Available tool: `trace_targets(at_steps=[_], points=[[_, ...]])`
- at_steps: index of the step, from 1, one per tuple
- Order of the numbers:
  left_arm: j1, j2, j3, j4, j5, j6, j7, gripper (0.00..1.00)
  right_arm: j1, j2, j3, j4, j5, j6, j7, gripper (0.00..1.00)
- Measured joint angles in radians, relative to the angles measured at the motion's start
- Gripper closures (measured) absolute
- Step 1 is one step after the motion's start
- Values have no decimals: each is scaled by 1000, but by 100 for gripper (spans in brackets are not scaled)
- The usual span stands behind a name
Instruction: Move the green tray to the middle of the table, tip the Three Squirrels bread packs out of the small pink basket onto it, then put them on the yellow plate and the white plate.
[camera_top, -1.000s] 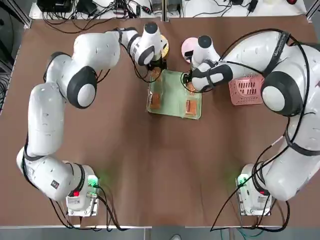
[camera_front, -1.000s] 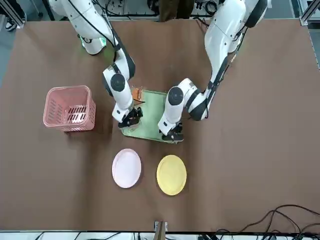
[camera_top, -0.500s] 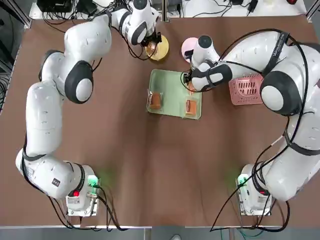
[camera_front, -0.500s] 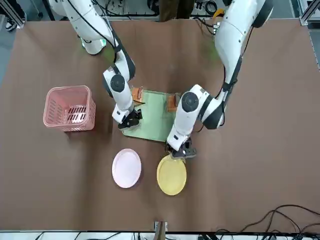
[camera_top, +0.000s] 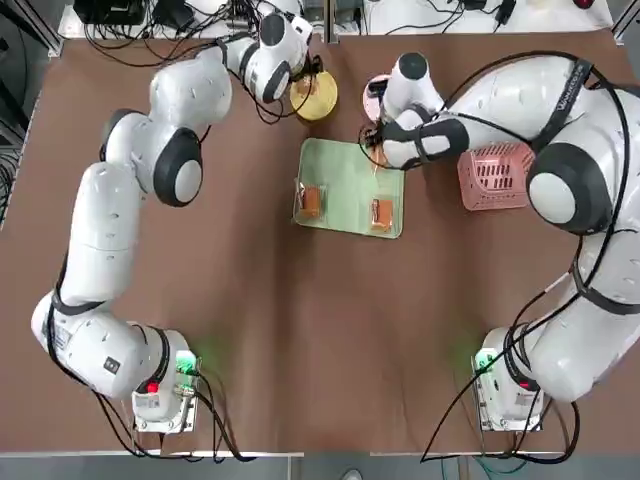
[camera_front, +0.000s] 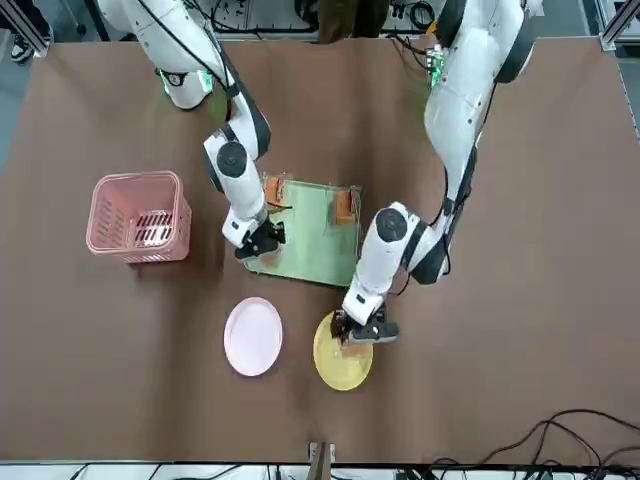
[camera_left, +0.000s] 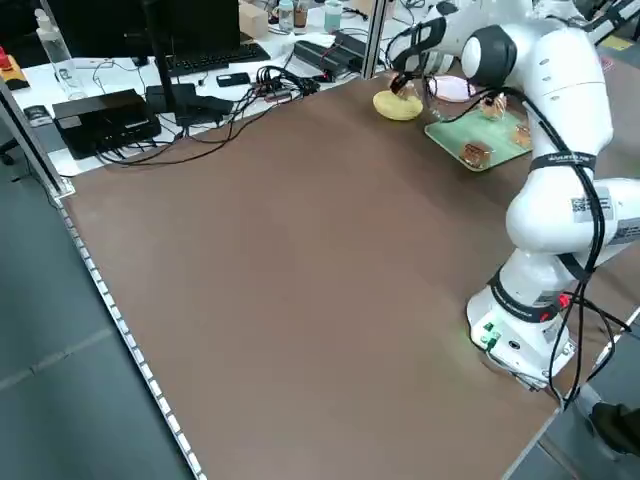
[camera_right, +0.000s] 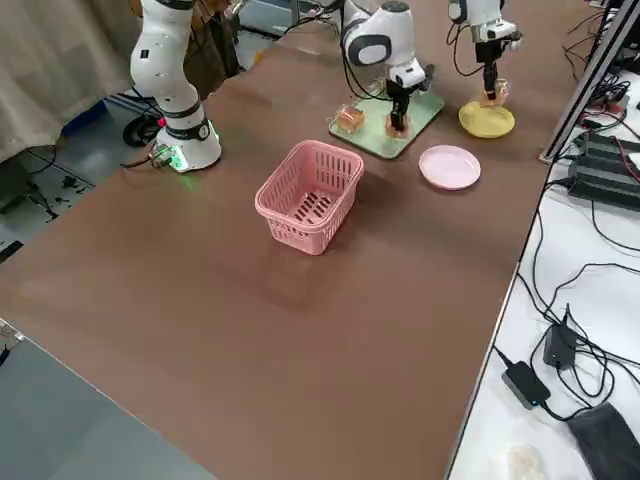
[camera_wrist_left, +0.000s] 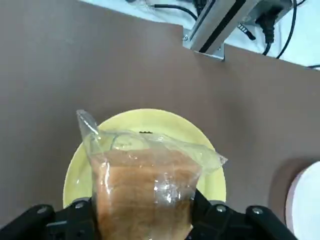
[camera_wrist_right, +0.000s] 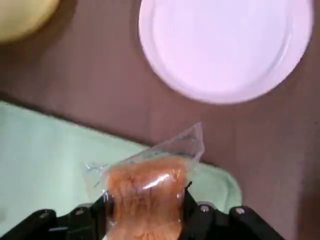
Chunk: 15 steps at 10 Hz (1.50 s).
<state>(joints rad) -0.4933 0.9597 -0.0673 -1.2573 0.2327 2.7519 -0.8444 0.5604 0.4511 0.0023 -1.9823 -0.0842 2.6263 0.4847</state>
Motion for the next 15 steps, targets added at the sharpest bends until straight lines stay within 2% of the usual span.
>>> trace_targets(at_steps=[2, 4, 6, 9, 11, 15], points=[[-50, 34, 58, 31, 0, 47, -1, 39, -12, -2, -45, 141, -1, -114, 0, 50], [-65, 69, 67, 51, 0, 72, -1, 39, -66, 38, -55, 280, -2, -158, -8, 50], [-65, 91, 69, 75, 0, 76, -2, 37, -107, 169, -55, 436, -5, -175, -31, 50], [-65, 93, 69, 91, 0, 77, -83, 35, -113, 363, -54, 656, -9, -248, -66, 53], [-66, 100, 69, 101, 0, 77, -106, 31, -113, 411, -53, 692, -9, -261, -83, 54], [-66, 116, 69, 121, 0, 77, -109, 20, -114, 435, -52, 693, -9, -264, -97, 53]])
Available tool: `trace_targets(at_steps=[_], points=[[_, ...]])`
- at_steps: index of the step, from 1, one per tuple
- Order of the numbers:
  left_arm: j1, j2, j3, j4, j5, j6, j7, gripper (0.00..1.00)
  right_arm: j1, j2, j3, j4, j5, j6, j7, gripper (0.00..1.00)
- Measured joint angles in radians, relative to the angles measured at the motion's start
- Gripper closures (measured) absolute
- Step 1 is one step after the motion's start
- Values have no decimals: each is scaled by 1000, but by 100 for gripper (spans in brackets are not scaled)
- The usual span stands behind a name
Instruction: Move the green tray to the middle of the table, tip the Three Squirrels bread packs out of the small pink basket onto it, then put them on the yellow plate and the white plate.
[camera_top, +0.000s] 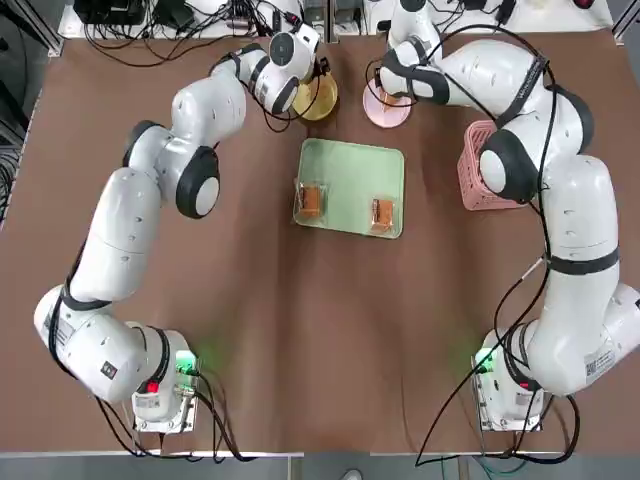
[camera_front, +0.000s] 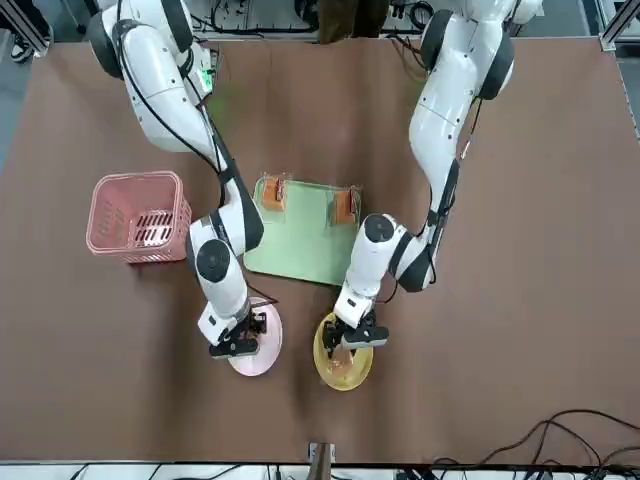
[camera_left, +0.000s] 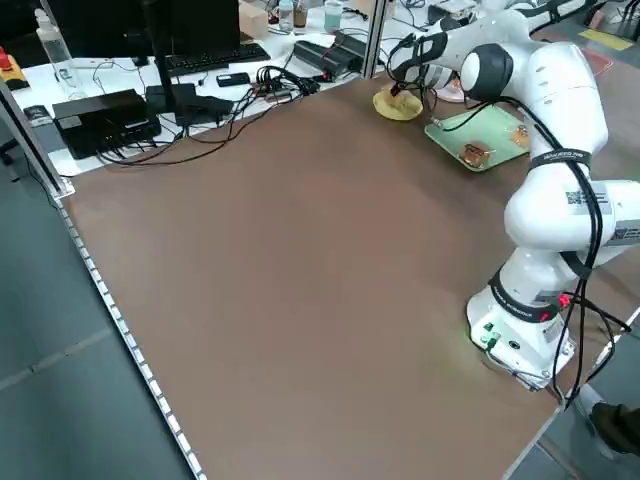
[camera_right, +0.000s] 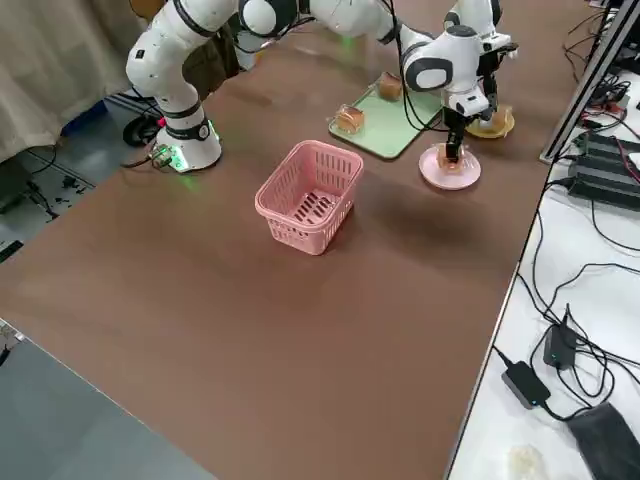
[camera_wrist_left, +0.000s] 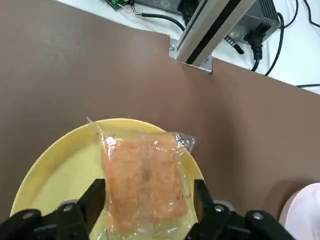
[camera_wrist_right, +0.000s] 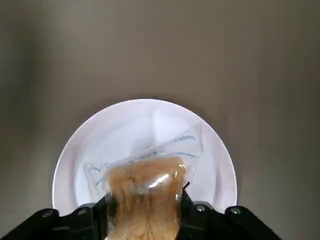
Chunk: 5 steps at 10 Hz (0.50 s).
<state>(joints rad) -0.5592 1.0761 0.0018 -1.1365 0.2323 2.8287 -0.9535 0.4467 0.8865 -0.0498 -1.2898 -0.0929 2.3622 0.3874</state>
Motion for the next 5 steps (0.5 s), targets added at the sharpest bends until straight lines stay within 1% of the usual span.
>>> trace_targets(at_steps=[1, 2, 3, 4, 5], points=[[0, 0, 0, 5, 0, 0, 0, 14, 0, 3, 0, 0, 0, 0, 0, 42], [0, 0, 0, 9, 0, 0, -1, 1, 1, 3, 2, 0, 0, 0, -1, 25], [0, 0, 0, 14, 0, 1, -4, 0, 5, 3, 4, 1, 0, 0, -1, 11], [1, -2, 1, 25, 0, 0, -6, 0, 8, 3, 5, 1, 0, 0, -1, 1], [3, -15, 3, 29, 0, -24, -6, 0, 10, 2, 7, 1, 0, -1, -1, 1]])
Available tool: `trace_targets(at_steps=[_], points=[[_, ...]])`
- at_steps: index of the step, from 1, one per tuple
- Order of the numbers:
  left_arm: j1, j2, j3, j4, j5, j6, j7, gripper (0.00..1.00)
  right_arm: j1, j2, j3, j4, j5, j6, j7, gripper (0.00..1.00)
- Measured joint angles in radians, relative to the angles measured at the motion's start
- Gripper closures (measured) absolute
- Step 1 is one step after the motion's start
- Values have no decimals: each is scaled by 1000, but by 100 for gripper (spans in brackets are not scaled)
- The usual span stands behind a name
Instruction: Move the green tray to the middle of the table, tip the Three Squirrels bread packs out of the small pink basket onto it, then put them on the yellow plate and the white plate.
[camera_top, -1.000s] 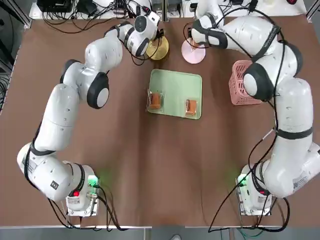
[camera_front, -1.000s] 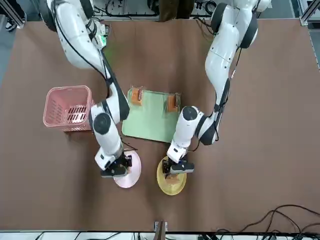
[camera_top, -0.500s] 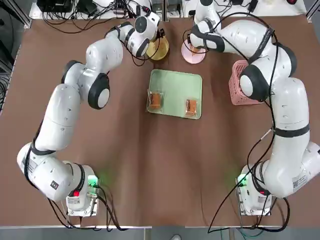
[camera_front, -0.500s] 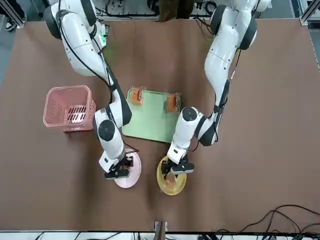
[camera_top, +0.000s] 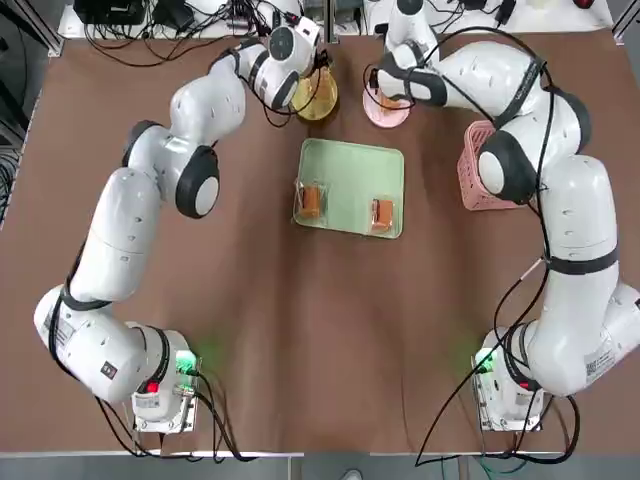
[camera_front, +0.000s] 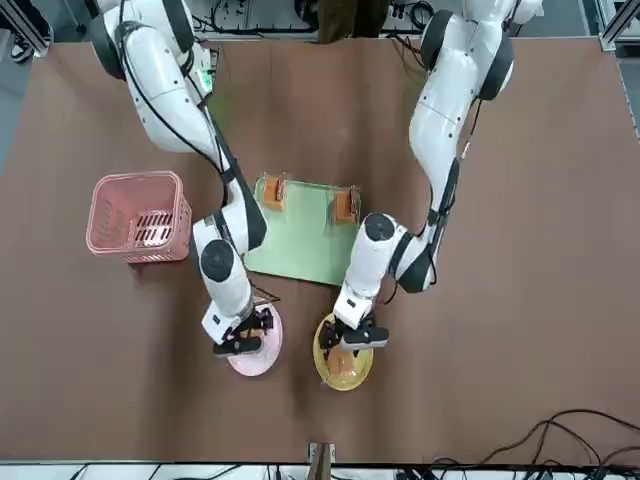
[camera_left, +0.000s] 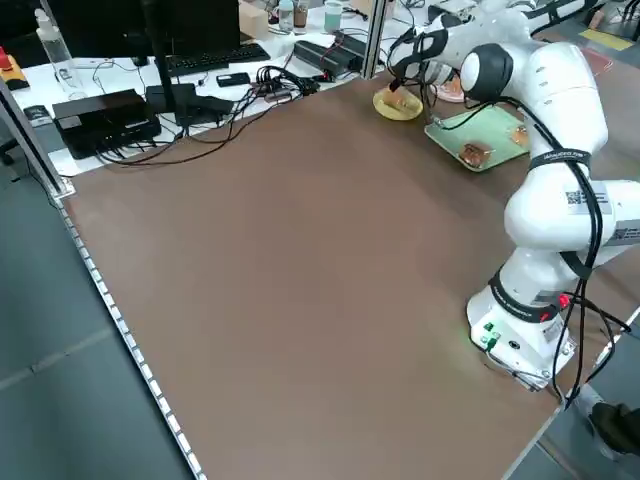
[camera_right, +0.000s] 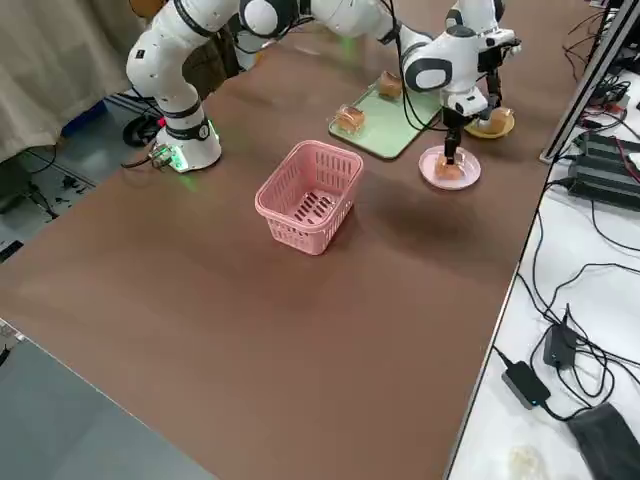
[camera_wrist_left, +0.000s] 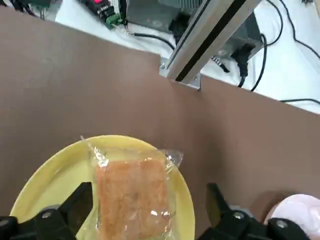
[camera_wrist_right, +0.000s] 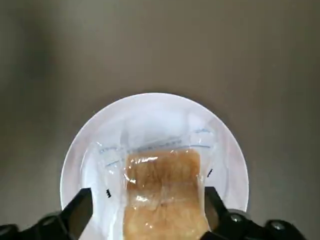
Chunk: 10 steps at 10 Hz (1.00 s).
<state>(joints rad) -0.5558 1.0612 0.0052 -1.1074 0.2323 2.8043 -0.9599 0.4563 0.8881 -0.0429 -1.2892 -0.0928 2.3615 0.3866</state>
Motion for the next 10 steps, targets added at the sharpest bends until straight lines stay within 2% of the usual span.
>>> trace_targets(at_steps=[2, 3, 4, 6, 8, 9, 10], points=[[2, -52, 1, -6, 1, -185, 20, 0, 10, -44, 2, -33, 0, -10, 6, 1], [1, -105, -10, -41, 1, -288, 46, 0, 20, -105, 4, -96, 0, -20, 13, 1], [0, -182, -39, -129, 1, -344, 64, 0, 30, -185, 6, -187, 0, -26, 18, 1], [-6, -372, -106, -431, 2, -359, 79, 0, 63, -356, 9, -396, 2, -34, 71, 1], [-11, -549, -176, -746, 2, -284, 69, 0, 120, -489, 14, -588, 2, -35, 209, 1], [-11, -617, -216, -875, 2, -252, 44, 0, 149, -533, 15, -664, 2, -33, 285, 1], [-13, -661, -259, -967, 2, -241, 13, 0, 173, -562, 15, -718, 2, -33, 350, 1]])
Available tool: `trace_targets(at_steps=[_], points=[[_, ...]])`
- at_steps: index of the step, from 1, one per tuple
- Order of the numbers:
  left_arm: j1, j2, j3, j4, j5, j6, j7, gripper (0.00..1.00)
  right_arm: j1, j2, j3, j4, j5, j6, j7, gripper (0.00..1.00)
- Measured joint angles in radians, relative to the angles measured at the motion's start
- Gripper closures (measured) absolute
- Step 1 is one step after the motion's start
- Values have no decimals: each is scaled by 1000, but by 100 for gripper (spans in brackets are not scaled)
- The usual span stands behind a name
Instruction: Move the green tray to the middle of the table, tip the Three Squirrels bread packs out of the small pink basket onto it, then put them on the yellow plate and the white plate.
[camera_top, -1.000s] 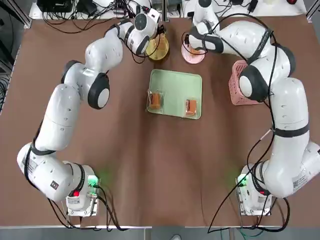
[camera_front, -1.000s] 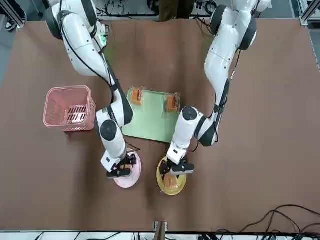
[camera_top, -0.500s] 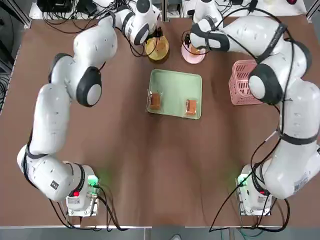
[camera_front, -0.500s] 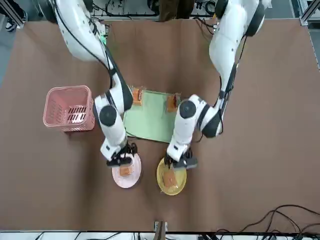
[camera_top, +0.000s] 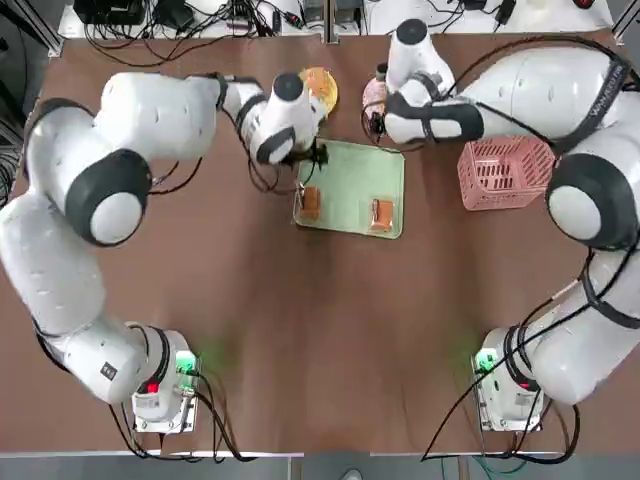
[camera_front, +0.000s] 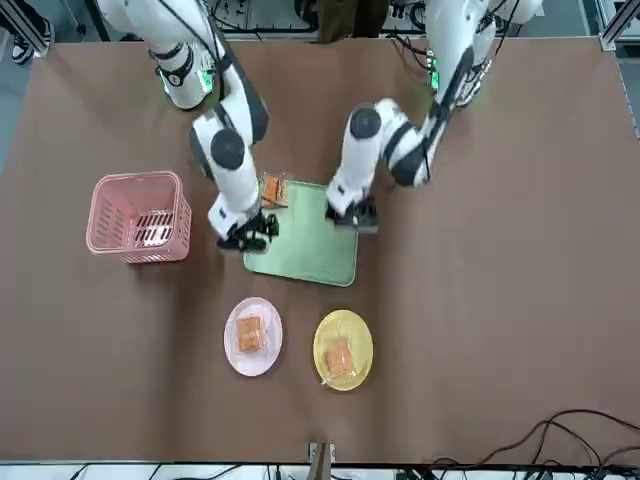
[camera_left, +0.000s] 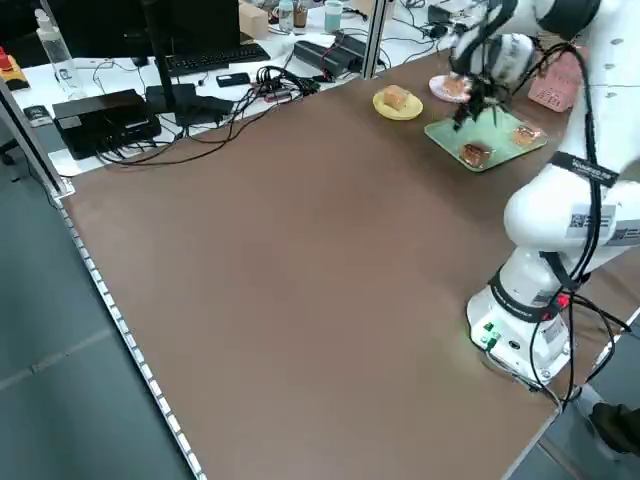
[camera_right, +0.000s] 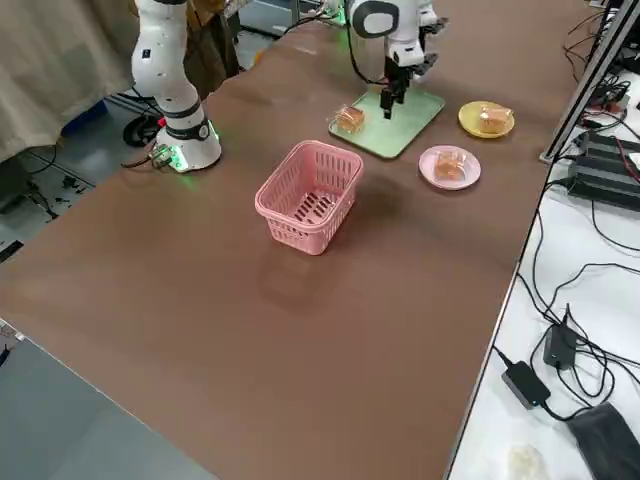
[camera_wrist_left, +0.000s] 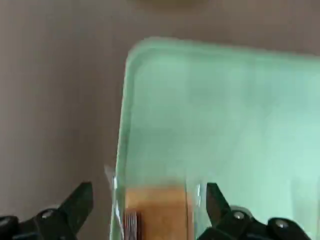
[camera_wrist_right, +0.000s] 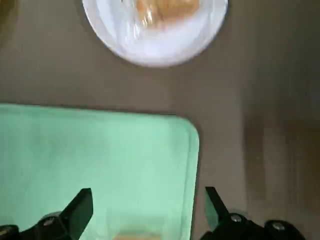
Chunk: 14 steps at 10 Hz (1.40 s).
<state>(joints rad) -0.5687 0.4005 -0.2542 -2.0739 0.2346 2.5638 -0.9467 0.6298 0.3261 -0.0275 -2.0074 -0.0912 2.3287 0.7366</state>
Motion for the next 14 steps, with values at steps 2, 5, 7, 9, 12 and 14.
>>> trace_targets(at_steps=[2, 5, 7, 9, 12, 14], points=[[-8, -27, -49, -90, 0, 9, -40, 0, 37, -17, 4, -84, 0, 35, 58, 1], [8, -21, -49, -103, 0, 13, -34, 0, 58, -17, 30, -189, 0, 172, 65, 1], [18, 22, -46, -51, 0, 25, -33, 0, 72, -17, 40, -209, 1, 194, 66, 1], [11, 114, -46, 60, 0, 25, -34, 0, 76, -17, 53, -221, 21, 194, 71, 1], [11, 160, -41, 97, 0, 24, -34, 0, 94, -17, 60, -251, 30, 198, 72, 1], [16, 160, -20, 107, 0, 7, -20, 0, 107, -17, 60, -270, 30, 212, 74, 1]])
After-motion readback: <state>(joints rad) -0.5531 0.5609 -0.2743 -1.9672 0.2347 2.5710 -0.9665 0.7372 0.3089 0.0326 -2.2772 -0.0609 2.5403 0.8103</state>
